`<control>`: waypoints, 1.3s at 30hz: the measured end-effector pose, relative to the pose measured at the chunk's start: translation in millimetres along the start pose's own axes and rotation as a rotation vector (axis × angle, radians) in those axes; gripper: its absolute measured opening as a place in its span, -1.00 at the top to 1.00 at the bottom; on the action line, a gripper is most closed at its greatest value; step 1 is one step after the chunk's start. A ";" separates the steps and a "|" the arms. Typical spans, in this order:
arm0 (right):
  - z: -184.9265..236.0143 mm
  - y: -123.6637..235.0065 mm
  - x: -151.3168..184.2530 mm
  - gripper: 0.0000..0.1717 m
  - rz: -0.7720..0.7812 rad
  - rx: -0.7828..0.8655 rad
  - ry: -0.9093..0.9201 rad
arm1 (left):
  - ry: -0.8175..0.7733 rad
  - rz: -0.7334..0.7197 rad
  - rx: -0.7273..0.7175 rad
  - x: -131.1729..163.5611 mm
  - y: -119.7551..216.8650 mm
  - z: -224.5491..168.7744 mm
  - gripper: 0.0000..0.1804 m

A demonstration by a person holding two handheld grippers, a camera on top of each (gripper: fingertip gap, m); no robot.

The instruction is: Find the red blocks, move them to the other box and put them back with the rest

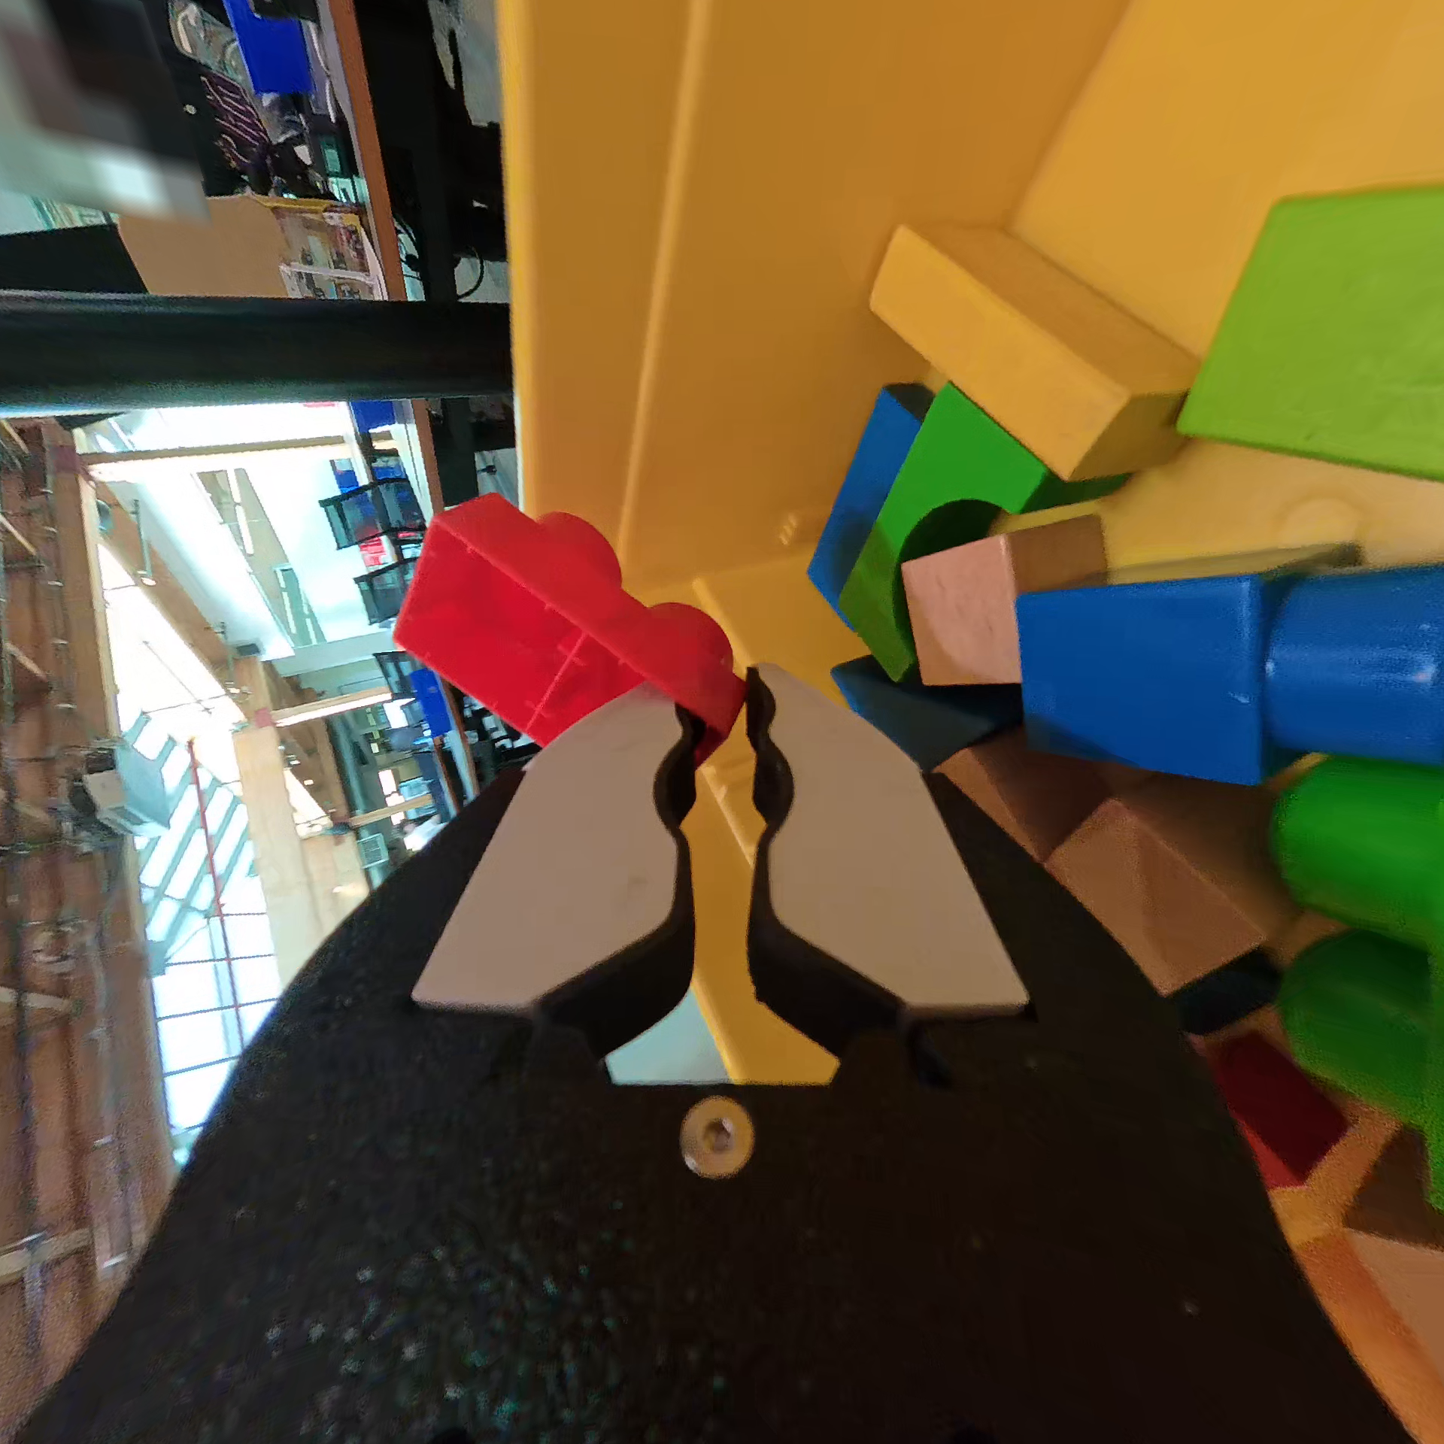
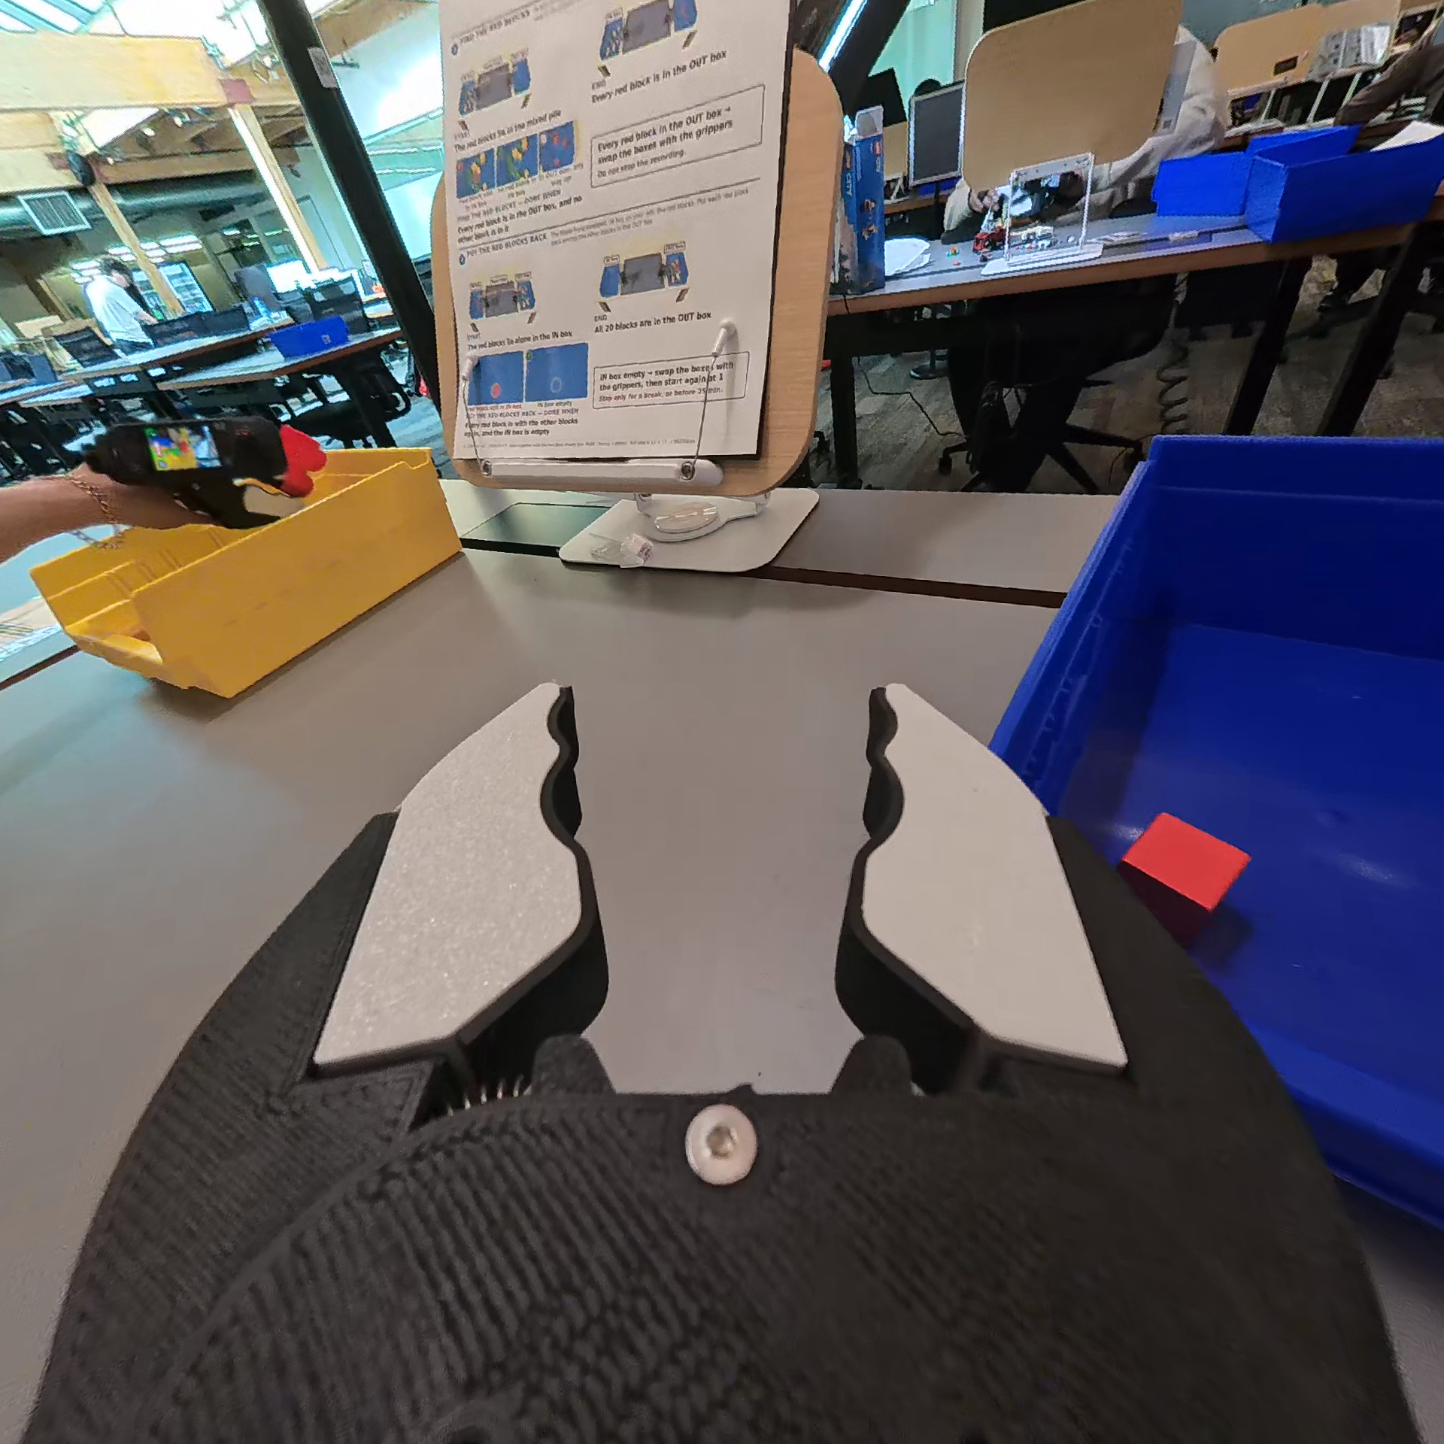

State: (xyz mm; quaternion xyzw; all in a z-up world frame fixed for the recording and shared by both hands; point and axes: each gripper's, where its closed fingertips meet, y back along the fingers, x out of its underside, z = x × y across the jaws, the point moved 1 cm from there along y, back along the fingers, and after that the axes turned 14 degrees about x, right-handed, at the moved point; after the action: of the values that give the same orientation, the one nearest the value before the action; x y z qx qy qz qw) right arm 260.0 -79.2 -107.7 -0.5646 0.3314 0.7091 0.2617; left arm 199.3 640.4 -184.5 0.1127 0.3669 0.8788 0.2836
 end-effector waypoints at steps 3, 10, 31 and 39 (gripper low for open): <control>3.4 1.1 -1.5 0.16 -0.004 -0.013 -0.010 | 0.085 -0.112 0.062 -3.4 16.7 -6.1 0.90; 30.2 2.6 -3.6 0.16 -0.006 -0.078 0.009 | 0.242 -0.601 0.331 -49.1 123.4 -43.1 0.90; 231.0 40.1 9.1 0.16 0.118 -0.861 -0.405 | -0.257 -1.758 0.721 -217.6 448.0 -306.0 0.90; 225.8 37.3 11.5 0.27 0.165 -0.908 -0.491 | -0.334 -1.737 0.713 -239.1 450.5 -331.9 0.90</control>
State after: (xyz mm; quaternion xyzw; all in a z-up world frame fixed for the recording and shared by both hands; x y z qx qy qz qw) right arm 87.9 69.7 -80.2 -0.4103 -0.0371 0.9112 0.0036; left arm 71.8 51.9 -96.9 0.0048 0.5233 0.1702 0.8350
